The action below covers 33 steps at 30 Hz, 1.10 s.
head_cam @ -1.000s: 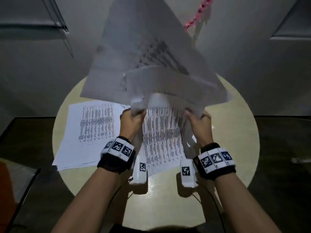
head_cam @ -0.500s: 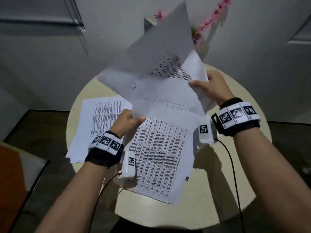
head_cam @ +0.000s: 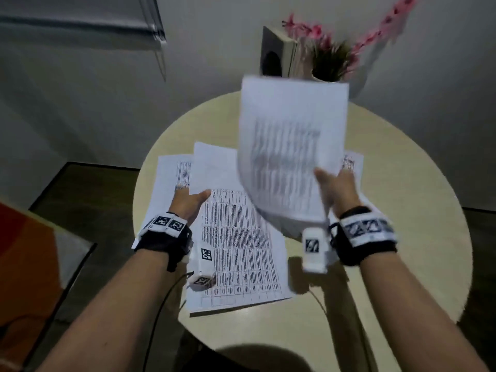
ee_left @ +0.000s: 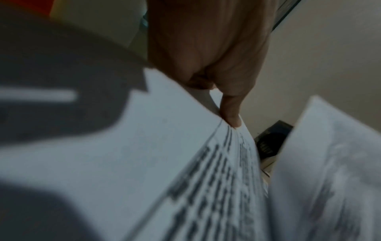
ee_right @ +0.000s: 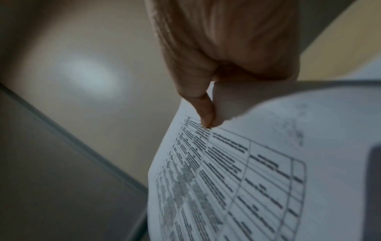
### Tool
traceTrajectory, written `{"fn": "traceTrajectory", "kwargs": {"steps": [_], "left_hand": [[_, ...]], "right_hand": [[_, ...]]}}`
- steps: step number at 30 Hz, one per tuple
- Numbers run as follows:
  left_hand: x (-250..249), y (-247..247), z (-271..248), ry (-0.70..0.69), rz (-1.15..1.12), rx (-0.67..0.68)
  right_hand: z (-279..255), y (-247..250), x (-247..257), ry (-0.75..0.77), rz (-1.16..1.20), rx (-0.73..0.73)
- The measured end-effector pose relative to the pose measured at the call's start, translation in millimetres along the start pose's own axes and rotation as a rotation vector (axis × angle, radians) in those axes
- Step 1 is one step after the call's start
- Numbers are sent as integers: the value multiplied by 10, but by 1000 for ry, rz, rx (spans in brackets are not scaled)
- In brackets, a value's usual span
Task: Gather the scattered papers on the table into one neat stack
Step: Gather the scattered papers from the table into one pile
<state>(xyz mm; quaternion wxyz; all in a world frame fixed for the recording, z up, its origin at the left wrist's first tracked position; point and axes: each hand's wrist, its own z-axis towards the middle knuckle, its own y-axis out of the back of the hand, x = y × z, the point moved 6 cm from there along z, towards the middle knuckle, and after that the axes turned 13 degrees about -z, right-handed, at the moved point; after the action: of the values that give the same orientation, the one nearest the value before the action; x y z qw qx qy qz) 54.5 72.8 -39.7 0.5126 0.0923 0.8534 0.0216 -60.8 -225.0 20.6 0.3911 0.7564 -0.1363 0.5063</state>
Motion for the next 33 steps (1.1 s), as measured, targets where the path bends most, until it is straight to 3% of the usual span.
{"fn": "traceTrajectory", "kwargs": {"steps": [3,6,9,13,15,17,20,21,25,28,31,33], "left_hand": [[140,39,54,129,175,9],[237,70,87,177,262,40],[429,40,176,284,113,82],[681,111,244,350,-122,125],[678,45,151,375,-145,219],[526,-4,86,263,-81,245],[253,-95,50,16,22,277],[111,-119,25,-38,-22,312],[-710,32,-111,-279,-143,452],[-1370,236,-170,-480,-197,495],[-1795,455,-205,-628,-289,468],[-2010,523,-328,-697,-297,511]], "right_hand": [[-239,-588,-720,-225,-100,171],[-311,-841,-1148,-326,-190,187],[-467,-892,-1058,-286,-357,202],[-519,-915,-701,-262,-99,283],[-464,-922,-592,-193,-139,265],[-391,-980,-671,-230,-225,244],[-398,-1113,-814,-240,-312,328],[-397,-1135,-774,-226,-257,325],[-323,-1001,-244,-231,318,276],[-264,-860,527,0,330,364],[-329,-740,1214,237,384,279],[-281,-762,1436,303,432,212]]}}
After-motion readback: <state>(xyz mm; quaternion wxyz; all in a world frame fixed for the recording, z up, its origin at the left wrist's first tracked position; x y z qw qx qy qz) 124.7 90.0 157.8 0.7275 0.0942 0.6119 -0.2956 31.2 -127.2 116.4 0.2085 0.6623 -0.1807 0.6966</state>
